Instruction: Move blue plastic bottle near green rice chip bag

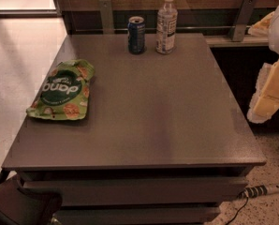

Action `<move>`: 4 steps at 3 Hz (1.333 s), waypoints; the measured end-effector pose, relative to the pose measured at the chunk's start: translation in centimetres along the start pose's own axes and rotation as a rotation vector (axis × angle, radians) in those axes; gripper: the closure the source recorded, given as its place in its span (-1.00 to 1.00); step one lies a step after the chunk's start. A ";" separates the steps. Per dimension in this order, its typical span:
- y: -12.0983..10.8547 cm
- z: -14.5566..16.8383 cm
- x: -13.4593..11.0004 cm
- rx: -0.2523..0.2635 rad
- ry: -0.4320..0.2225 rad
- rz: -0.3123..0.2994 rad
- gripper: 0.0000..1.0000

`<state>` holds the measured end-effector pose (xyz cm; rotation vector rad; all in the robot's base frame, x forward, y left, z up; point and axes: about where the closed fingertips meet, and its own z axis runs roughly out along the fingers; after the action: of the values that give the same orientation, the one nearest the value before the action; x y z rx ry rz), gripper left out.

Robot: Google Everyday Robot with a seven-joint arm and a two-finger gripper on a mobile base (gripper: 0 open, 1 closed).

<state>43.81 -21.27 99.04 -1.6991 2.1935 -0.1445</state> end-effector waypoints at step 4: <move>-5.9 3.2 3.0 0.144 -0.129 0.264 -1.00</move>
Offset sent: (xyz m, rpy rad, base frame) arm 0.0236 -0.0169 -0.0011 0.0311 -0.0471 -0.0548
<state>49.65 -25.28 97.10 -1.2936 2.2273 -0.1169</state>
